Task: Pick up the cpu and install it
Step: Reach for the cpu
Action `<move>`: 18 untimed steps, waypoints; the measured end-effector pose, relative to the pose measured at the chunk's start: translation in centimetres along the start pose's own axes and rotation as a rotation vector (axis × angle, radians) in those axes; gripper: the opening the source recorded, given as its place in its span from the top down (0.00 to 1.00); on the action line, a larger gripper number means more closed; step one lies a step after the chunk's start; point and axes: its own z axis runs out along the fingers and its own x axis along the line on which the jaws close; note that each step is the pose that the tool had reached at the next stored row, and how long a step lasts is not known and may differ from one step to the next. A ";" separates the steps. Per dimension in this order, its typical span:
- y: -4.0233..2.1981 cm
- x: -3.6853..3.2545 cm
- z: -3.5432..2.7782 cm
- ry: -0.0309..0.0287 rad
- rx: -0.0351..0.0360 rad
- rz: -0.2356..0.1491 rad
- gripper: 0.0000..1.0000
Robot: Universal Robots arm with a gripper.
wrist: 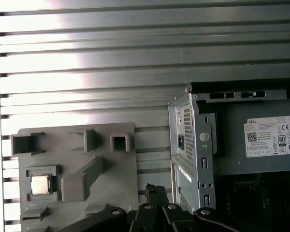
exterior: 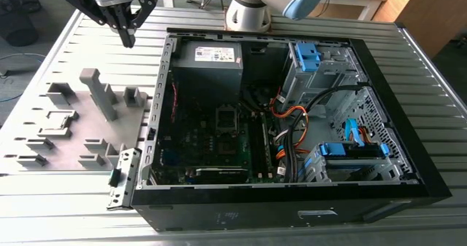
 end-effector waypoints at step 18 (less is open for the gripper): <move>-0.20 2.35 0.41 0.0000 0.0000 0.000 0.89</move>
